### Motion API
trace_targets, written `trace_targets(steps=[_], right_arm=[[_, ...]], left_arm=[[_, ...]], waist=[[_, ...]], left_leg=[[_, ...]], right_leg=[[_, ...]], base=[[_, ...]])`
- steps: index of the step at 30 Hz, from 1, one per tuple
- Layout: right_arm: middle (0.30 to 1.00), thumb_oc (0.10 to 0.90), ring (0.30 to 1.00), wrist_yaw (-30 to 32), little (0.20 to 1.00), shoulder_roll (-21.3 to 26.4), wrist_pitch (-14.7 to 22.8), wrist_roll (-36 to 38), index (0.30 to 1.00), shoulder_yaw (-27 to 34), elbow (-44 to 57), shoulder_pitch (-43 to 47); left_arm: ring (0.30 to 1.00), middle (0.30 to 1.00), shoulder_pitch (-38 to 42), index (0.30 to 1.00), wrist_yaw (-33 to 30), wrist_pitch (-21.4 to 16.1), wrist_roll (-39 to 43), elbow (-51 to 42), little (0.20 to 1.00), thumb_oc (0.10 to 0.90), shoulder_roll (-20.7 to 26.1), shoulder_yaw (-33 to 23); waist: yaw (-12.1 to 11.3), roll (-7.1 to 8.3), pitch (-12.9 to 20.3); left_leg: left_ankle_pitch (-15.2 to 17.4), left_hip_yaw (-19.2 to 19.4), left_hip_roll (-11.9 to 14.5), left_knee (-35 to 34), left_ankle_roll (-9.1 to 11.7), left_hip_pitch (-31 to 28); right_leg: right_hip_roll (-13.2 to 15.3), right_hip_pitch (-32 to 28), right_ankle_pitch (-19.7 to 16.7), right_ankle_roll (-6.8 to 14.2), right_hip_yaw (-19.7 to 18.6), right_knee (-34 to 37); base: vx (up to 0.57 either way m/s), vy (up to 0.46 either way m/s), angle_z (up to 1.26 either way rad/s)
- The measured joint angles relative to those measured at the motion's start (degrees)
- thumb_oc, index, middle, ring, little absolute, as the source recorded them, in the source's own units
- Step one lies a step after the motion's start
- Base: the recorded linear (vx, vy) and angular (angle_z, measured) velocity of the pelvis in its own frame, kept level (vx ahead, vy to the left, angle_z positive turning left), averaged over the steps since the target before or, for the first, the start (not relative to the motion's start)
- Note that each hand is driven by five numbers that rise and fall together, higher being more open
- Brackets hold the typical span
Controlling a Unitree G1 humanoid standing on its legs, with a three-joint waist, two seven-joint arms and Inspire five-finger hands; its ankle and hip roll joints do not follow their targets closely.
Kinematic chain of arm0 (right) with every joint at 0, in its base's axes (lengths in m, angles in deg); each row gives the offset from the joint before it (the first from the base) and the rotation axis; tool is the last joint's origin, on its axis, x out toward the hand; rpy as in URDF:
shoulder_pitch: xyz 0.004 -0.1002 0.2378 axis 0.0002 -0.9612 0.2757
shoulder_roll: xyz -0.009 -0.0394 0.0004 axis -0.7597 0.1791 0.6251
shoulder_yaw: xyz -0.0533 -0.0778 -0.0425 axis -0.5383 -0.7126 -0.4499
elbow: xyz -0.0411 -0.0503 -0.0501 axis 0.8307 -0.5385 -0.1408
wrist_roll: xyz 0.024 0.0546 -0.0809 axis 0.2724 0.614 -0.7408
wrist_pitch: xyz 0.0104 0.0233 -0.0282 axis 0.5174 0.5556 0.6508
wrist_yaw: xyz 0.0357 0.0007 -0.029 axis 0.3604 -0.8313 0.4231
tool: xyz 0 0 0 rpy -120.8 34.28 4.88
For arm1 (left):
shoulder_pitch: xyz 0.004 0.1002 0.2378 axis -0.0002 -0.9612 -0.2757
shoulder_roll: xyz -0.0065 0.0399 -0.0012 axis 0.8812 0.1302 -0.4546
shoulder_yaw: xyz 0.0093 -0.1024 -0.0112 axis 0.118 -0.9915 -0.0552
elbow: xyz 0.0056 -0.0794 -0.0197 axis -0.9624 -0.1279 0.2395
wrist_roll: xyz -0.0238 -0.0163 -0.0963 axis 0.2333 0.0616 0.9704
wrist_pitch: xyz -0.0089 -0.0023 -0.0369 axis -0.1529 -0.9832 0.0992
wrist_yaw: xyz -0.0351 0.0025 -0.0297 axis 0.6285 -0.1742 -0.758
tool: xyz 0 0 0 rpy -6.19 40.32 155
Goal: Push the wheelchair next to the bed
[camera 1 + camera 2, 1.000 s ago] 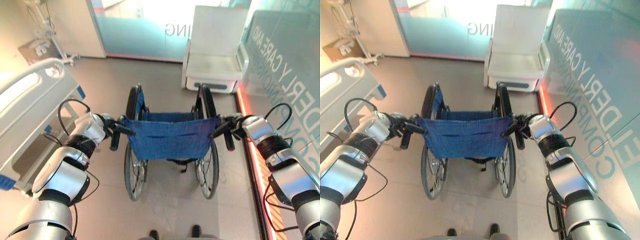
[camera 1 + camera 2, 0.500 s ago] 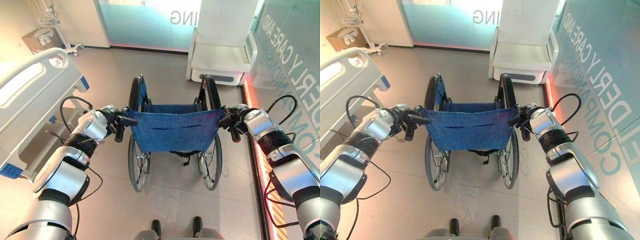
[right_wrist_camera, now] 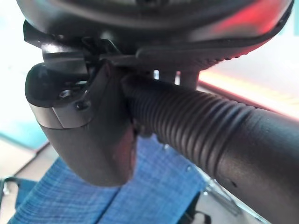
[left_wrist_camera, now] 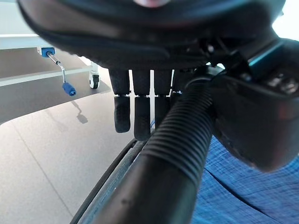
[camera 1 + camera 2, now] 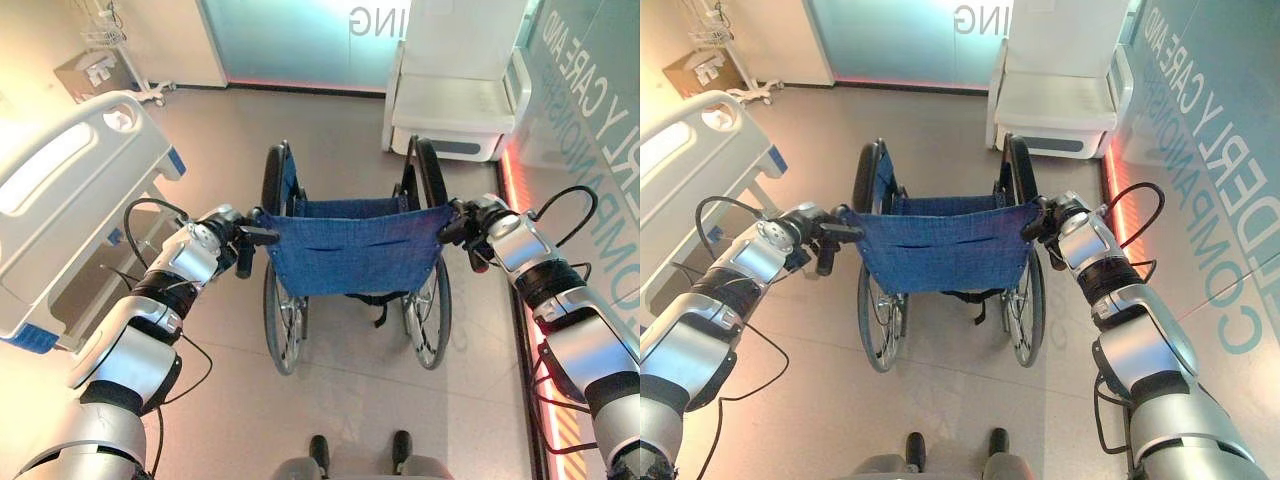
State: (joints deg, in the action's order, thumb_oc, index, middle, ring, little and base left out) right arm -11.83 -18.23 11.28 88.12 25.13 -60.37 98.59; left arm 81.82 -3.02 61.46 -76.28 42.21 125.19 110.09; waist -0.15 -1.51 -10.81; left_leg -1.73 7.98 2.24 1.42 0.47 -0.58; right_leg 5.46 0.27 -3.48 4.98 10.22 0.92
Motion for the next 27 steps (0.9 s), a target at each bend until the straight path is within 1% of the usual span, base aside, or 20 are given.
trace_targets(steps=[3, 6, 8, 11, 12, 13, 14, 15, 16, 17, 18, 19, 20, 21, 22, 23, 24, 25, 26, 27], right_arm=[[0.300, 0.400, 0.300, 0.2, 0.300, 0.1, 1.0, 0.0, 0.300, 0.0, -0.8, 0.3], [0.300, 0.400, 0.300, 0.4, 0.300, 0.8, 1.7, 0.1, 0.300, 0.0, -1.4, 0.9], [0.300, 0.400, 0.300, 1.0, 0.300, 1.1, 2.2, 0.2, 0.300, 0.0, -1.9, 1.5], [0.300, 0.400, 0.300, 2.5, 0.300, 1.0, 2.7, 1.9, 0.300, 0.0, -2.2, 1.4], [0.300, 0.400, 0.300, 3.5, 0.300, 0.7, 2.8, 2.5, 0.300, 0.0, -2.1, 1.4], [0.300, 0.400, 0.300, 3.8, 0.300, 0.4, 2.8, 2.6, 0.300, 0.0, -2.1, 1.4], [0.300, 0.400, 0.300, 4.5, 0.300, -0.3, 2.8, 2.6, 0.300, 0.0, -2.2, 1.4], [0.300, 0.400, 0.300, 4.9, 0.300, -0.8, 2.8, 2.6, 0.300, 0.1, -2.2, 1.3], [0.300, 0.400, 0.300, 5.1, 0.300, -1.1, 2.8, 2.6, 0.300, 0.1, -2.3, 1.3], [0.300, 0.400, 0.300, 6.4, 0.300, -1.5, 2.9, 2.6, 0.300, 0.2, -2.2, 1.1], [0.300, 0.400, 0.300, 6.9, 0.300, -1.5, 2.9, 2.6, 0.300, 0.2, -2.2, 1.0], [0.300, 0.400, 0.300, 7.7, 0.300, -1.5, 2.9, 2.1, 0.300, 0.1, -2.1, 0.2], [0.300, 0.400, 0.300, 8.7, 0.300, -0.8, 3.0, 1.9, 0.300, 0.0, -2.1, -0.5], [0.300, 0.400, 0.300, 8.8, 0.300, 0.1, 3.5, 1.4, 0.300, 0.0, -2.1, -0.7], [0.300, 0.400, 0.300, 8.8, 0.300, 0.9, 3.7, 1.3, 0.300, -0.1, -2.1, -0.8], [0.300, 0.400, 0.300, 8.5, 0.300, 2.4, 4.4, 1.3, 0.300, -0.1, -2.1, -0.9], [0.300, 0.400, 0.300, 8.4, 0.300, 3.0, 4.8, 1.3, 0.300, -0.2, -2.1, -1.0], [0.300, 0.400, 0.300, 7.6, 0.300, 3.7, 5.8, 1.1, 0.300, -0.4, -2.4, -1.0], [0.300, 0.400, 0.300, 7.1, 0.300, 3.7, 6.7, 0.9, 0.300, -0.6, -3.2, -1.4], [0.300, 0.400, 0.300, 7.0, 0.300, 3.4, 7.7, 0.8, 0.300, -0.6, -3.2, -2.4]], left_arm=[[0.300, 0.300, 0.1, 0.300, -1.4, -0.3, 1.5, 0.0, 0.300, 0.400, -0.1, 0.0], [0.300, 0.300, 0.3, 0.300, -2.8, -1.4, 2.5, 0.0, 0.300, 0.400, -0.3, 0.0], [0.300, 0.300, 0.6, 0.300, -4.8, -2.0, 4.5, 0.0, 0.300, 0.400, -0.4, 0.0], [0.300, 0.300, 0.5, 0.300, -7.4, -2.4, 6.4, 0.1, 0.300, 0.400, -0.5, -0.1], [0.300, 0.300, 0.1, 0.300, -9.6, -2.6, 6.8, -0.1, 0.300, 0.400, -0.6, -1.4], [0.300, 0.300, -0.2, 0.300, -10.5, -2.8, 7.1, -0.1, 0.300, 0.400, -0.7, -2.1], [0.300, 0.300, -1.2, 0.300, -13.1, -4.0, 8.1, -0.1, 0.300, 0.400, -0.5, -3.5], [0.300, 0.300, -2.0, 0.300, -14.7, -4.9, 8.4, -0.2, 0.300, 0.400, -0.5, -4.3], [0.300, 0.300, -2.5, 0.300, -15.9, -5.6, 8.7, -0.1, 0.300, 0.400, -0.6, -4.6], [0.300, 0.300, -4.0, 0.300, -17.7, -7.3, 9.0, -0.4, 0.300, 0.400, -1.0, -5.4], [0.300, 0.300, -4.6, 0.300, -18.3, -8.1, 9.1, -0.5, 0.300, 0.400, -1.1, -5.7], [0.300, 0.300, -5.9, 0.300, -18.9, -8.8, 10.0, -0.7, 0.300, 0.400, -1.8, -5.7], [0.300, 0.300, -6.4, 0.300, -18.9, -9.3, 10.9, -0.7, 0.300, 0.400, -2.6, -5.4], [0.300, 0.300, -6.5, 0.300, -18.9, -9.8, 11.2, -0.7, 0.300, 0.400, -3.2, -4.8], [0.300, 0.300, -6.5, 0.300, -18.9, -9.8, 11.2, -0.7, 0.300, 0.400, -3.8, -4.5], [0.300, 0.300, -6.6, 0.300, -18.7, -9.9, 11.2, -1.1, 0.300, 0.400, -4.6, -4.5], [0.300, 0.300, -6.8, 0.300, -18.5, -9.9, 11.2, -1.3, 0.300, 0.400, -4.9, -4.5], [0.300, 0.300, -7.1, 0.300, -18.0, -9.8, 11.2, -1.9, 0.300, 0.400, -4.9, -4.5], [0.300, 0.300, -7.5, 0.300, -17.0, -9.7, 11.1, -1.9, 0.300, 0.400, -4.7, -4.5], [0.300, 0.300, -8.1, 0.300, -16.4, -9.6, 11.1, -2.2, 0.300, 0.400, -4.3, -4.5]], waist=[[-0.3, -0.13, -0.3], [0.0, -0.43, -1.0], [-0.1, -0.61, -2.3], [0.2, -0.34, -2.7], [-0.1, 0.11, -3.1], [-0.3, 0.47, -3.4], [-1.1, 1.12, -3.8], [-1.1, 1.38, -4.2], [-1.1, 1.59, -4.4], [-2.4, 2.08, -5.6], [-2.7, 2.03, -6.1], [-3.2, 2.09, -6.7], [-4.0, 1.58, -6.8], [-4.9, 0.05, -7.0], [-5.3, -0.55, -7.3], [-7.3, -2.64, -7.6], [-7.8, -3.27, -7.8], [-9.0, -4.66, -7.7], [-10.5, -4.83, -7.3], [-11.0, -4.21, -6.7]], left_leg=[[0.0, -0.4, 0.4, 0.3, 0.0, 0.2], [0.0, -1.6, 0.7, 1.3, 0.1, 1.0], [0.5, -2.2, 1.4, 2.9, 0.7, 1.5], [1.0, -2.9, 2.3, 4.7, 1.5, 2.5], [2.3, -2.8, 3.2, 7.6, 2.4, 3.7], [3.0, -2.8, 3.5, 9.4, 2.8, 4.2], [4.7, -2.8, 3.9, 13.7, 3.5, 5.4], [5.0, -2.8, 4.1, 16.7, 3.8, 6.5], [5.1, -2.9, 4.1, 19.0, 4.0, 7.3], [5.0, -4.5, 3.0, 28.4, 5.2, 10.8], [5.2, -5.0, 2.1, 30.7, 5.5, 11.6], [5.5, -4.1, 0.2, 26.8, 5.5, 11.5], [5.1, -2.4, -1.0, 19.6, 5.4, 11.3], [4.3, -1.5, -1.6, 11.5, 6.7, 11.2], [3.6, -1.6, -1.7, 7.2, 7.7, 11.4], [1.9, -1.7, -1.3, 2.4, 8.1, 12.0], [1.4, -1.9, -0.8, 1.9, 8.3, 12.7], [1.4, -2.5, -0.2, 3.8, 8.2, 13.6], [1.5, -3.1, -0.1, 9.2, 8.0, 14.5], [2.0, -2.6, -0.8, 15.6, 7.3, 15.2]], right_leg=[[-0.5, 0.0, 0.3, -0.3, 0.4, -0.2], [-0.6, 0.1, 0.8, -0.8, 1.6, -1.0], [-0.9, 0.2, 1.8, -1.7, 2.5, -2.7], [-0.8, 1.7, 4.2, -2.5, 3.1, -6.7], [-1.3, 3.9, 7.2, -3.5, 3.4, -12.4], [-1.1, 4.6, 8.5, -3.6, 3.3, -14.5], [-0.7, 6.5, 11.6, -4.5, 2.8, -19.3], [-0.7, 7.1, 12.9, -4.9, 3.1, -21.5], [-0.6, 7.3, 13.9, -5.0, 3.1, -22.7], [-0.9, 5.6, 14.1, -5.4, 1.4, -22.2], [-0.9, 4.7, 14.0, -5.6, 0.6, -21.4], [-1.2, 2.0, 13.8, -5.6, -0.1, -17.3], [-1.4, -0.5, 13.3, -6.5, -0.2, -13.0], [-2.2, -3.2, 13.2, -6.7, -0.5, -8.5], [-3.2, -4.9, 13.1, -6.9, -1.2, -5.6], [-4.3, -6.9, 12.2, -8.6, -2.7, -2.9], [-5.0, -7.5, 11.8, -9.1, -3.0, -2.1], [-5.1, -7.4, 10.9, -9.9, -2.2, -2.7], [-3.7, -7.0, 10.1, -10.4, -0.8, -4.7], [-1.8, -7.3, 10.1, -10.0, 2.5, -5.4]], base=[[0.05, -0.148, 0.06], [0.05, -0.153, 0.19], [0.08, -0.154, 0.15], [0.13, -0.151, 0.18], [0.20, -0.144, 0.04], [0.23, -0.129, -0.04], [0.30, -0.097, -0.02], [0.25, -0.052, 0.05], [0.37, -0.027, 0.08], [0.38, 0.020, -0.01], [0.52, 0.048, -0.06], [0.51, 0.092, -0.05], [0.52, 0.114, -0.08], [0.46, 0.132, -0.14], [0.36, 0.138, -0.45], [0.33, 0.162, -0.47], [0.33, 0.162, -0.68], [0.35, 0.149, -0.79], [0.41, 0.140, -0.90], [0.40, 0.126, -0.71]])
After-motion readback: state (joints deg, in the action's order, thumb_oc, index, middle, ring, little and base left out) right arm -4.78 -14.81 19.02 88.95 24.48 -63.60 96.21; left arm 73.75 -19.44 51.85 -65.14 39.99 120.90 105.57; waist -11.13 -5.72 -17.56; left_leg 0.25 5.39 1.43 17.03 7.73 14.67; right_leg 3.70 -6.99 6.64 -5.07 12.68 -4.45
